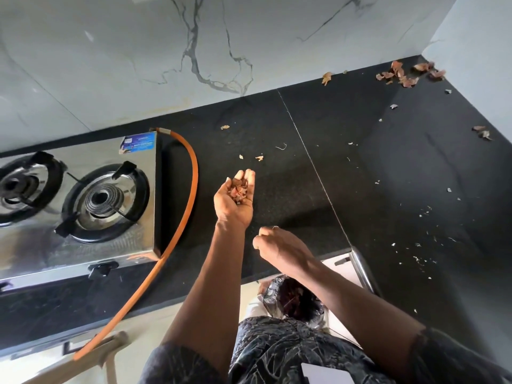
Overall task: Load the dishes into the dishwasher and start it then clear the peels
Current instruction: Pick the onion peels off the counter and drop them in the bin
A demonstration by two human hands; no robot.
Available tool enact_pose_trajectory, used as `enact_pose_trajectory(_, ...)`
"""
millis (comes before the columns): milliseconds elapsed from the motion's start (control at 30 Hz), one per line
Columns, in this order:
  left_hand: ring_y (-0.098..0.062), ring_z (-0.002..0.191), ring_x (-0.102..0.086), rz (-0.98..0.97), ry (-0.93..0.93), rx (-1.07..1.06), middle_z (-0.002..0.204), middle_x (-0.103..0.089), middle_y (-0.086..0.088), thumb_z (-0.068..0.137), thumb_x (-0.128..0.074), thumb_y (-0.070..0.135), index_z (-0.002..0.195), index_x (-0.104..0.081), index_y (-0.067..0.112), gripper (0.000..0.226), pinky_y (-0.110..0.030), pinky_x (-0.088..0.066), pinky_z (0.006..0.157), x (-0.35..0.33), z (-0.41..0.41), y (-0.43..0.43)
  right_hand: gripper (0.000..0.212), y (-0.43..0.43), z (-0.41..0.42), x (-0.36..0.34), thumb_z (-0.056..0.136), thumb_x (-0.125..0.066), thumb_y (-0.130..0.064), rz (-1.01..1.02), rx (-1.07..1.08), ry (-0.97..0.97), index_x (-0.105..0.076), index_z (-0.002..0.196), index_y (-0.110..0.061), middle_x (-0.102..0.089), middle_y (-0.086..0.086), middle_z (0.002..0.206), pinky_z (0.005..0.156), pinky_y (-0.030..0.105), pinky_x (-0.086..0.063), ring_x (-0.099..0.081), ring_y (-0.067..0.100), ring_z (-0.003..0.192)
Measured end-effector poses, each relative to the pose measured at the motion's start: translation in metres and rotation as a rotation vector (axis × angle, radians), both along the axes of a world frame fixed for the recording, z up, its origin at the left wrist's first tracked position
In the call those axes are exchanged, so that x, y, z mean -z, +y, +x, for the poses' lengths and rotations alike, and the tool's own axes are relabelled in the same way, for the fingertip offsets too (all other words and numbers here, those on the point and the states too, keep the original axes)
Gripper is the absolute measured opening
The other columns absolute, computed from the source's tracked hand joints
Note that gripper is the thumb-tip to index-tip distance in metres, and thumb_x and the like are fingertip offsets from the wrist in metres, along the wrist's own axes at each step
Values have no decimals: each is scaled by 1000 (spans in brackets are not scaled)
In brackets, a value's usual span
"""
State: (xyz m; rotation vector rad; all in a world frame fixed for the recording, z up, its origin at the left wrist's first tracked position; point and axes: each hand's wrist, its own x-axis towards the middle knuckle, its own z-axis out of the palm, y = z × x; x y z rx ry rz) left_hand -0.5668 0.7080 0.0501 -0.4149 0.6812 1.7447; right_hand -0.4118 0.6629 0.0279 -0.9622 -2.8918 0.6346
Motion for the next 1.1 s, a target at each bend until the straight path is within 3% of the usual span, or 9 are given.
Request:
enact_pose_trajectory(67, -38, 96, -72, 7, 7, -5, 93, -72, -19, 106, -37, 15, 107, -63, -9, 35, -44, -59, 90, 1, -4, 0, 10, 11, 0, 1, 91, -57, -6, -12, 110, -2, -67, 91, -7, -64, 7, 89, 59, 38, -49, -62, 26, 73)
enact_pose_trajectory(167, -37, 94, -73, -1, 21, 6, 90, -72, -18, 106, -37, 15, 104, -63, -9, 36, -43, -59, 90, 4, -8, -2, 8, 37, 6, -1, 85, -63, -12, -31, 320, 7, -70, 89, -10, -68, 9, 90, 63, 34, -47, -67, 30, 79)
enact_pose_trajectory(267, -36, 91, -73, -18, 30, 22, 87, -72, -18, 107, -36, 16, 99, -64, -9, 38, -43, -56, 96, 6, -11, -2, 9, 67, 13, -11, 79, -70, -11, -110, 518, 239, -69, 86, -16, -68, 4, 84, 68, 35, -50, -65, 25, 76)
enact_pose_trajectory(400, -35, 89, -73, -56, 21, 57, 87, -72, -16, 106, -37, 16, 96, -65, -7, 38, -44, -56, 94, 13, -8, 5, 12, 93, -5, -39, 78, -71, -9, -74, 501, 387, -66, 85, -17, -66, -2, 80, 67, 36, -52, -62, 16, 69)
enact_pose_trajectory(600, -21, 78, -71, -137, 82, 147, 86, -73, -9, 104, -41, 20, 93, -68, 5, 34, -30, -55, 81, 21, -2, 23, 14, 101, -45, -53, 87, -67, -7, -100, 337, 385, -74, 96, -15, -74, -2, 96, 77, 29, -56, -67, 10, 82)
enact_pose_trajectory(733, -32, 89, -73, -116, 37, 118, 93, -73, -17, 105, -41, 18, 95, -68, -4, 36, -39, -56, 86, 20, -14, 36, 12, 133, -53, -39, 86, -66, -9, -65, 520, 451, -73, 91, -16, -75, -4, 94, 80, 32, -56, -69, 13, 86)
enact_pose_trajectory(833, -37, 88, -74, -111, 10, 89, 89, -73, -20, 106, -40, 15, 95, -66, -9, 37, -44, -57, 89, 16, -25, 41, 18, 168, -53, -21, 85, -72, -10, -89, 648, 290, -72, 102, -13, -74, 5, 103, 87, 37, -56, -70, 21, 96)
enact_pose_trajectory(933, -36, 90, -74, -125, 20, 96, 89, -74, -19, 106, -40, 15, 97, -66, -9, 37, -43, -58, 88, 18, -37, 45, 35, 191, -62, -6, 87, -75, -15, -112, 636, 101, -66, 121, -10, -68, 11, 117, 91, 37, -54, -66, 28, 107)
enact_pose_trajectory(1100, -37, 93, -73, -116, 14, 86, 91, -73, -20, 105, -42, 16, 98, -65, -9, 34, -42, -60, 87, 22, -54, 49, 32, 199, -100, 6, 90, -72, -11, -66, 538, 88, -66, 121, -9, -62, 14, 114, 86, 37, -54, -65, 30, 102)
